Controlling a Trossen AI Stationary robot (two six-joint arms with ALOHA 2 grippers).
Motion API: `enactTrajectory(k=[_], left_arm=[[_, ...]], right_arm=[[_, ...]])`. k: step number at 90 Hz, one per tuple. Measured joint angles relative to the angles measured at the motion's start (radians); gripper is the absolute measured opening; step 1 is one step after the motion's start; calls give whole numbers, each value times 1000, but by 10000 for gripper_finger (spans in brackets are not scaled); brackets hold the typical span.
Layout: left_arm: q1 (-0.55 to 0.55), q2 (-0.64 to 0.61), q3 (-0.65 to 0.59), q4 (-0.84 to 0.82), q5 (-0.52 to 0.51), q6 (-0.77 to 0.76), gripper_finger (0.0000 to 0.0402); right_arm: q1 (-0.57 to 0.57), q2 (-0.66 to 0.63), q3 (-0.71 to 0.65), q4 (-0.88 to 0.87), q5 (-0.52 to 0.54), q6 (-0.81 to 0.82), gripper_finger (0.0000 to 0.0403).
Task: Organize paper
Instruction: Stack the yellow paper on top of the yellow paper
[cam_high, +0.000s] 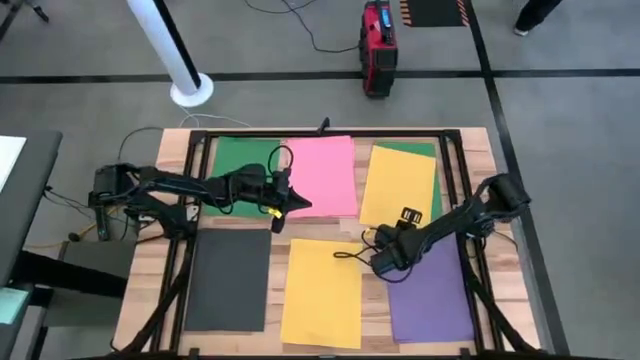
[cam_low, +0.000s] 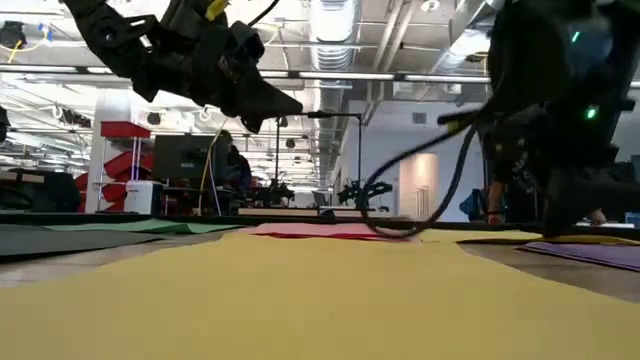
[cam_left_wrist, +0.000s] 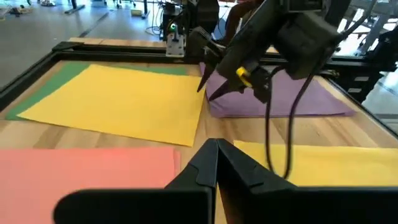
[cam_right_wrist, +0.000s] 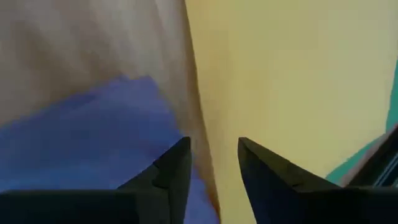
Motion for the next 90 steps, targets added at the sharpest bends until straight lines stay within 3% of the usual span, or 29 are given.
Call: enactTrajectory(k=[24, 46, 90], left_arm=[[0, 0, 0, -28, -5, 1, 0], [0, 0, 0, -28, -5, 8, 0], [-22, 0, 0, -14, -5, -3, 0]], right_arm=[[-51, 15, -5, 27, -21, -30, 123], [-75, 16, -7, 19, -43, -68, 10], [1, 4, 118, -78, -47, -55, 0]])
